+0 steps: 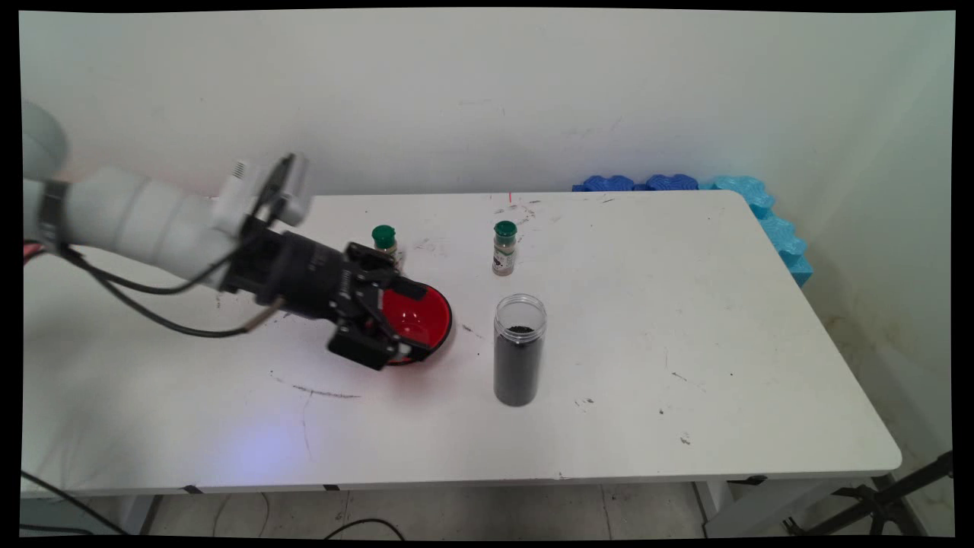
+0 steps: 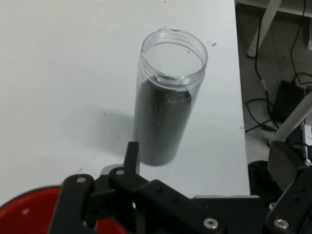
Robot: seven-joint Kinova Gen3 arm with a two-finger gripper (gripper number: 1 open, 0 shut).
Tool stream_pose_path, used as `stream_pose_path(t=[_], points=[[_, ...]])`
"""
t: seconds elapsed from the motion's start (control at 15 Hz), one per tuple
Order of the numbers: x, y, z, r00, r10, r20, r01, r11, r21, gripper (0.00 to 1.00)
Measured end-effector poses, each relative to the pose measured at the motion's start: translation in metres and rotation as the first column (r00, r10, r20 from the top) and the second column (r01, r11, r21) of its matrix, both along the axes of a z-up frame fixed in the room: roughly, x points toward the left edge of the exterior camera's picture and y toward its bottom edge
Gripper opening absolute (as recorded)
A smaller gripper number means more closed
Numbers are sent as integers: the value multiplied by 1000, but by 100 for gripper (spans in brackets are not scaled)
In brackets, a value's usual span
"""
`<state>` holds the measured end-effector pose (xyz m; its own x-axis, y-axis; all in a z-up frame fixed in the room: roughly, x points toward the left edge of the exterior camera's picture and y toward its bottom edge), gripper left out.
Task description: Pick up the black seasoning powder from the table
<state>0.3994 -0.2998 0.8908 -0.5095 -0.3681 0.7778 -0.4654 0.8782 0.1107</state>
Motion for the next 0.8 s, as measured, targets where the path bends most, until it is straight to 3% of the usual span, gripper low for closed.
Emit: stream_pose_path(t=[0.8], points=[[-57,-39,-51,1000,-9,3,9,1000,-5,100]])
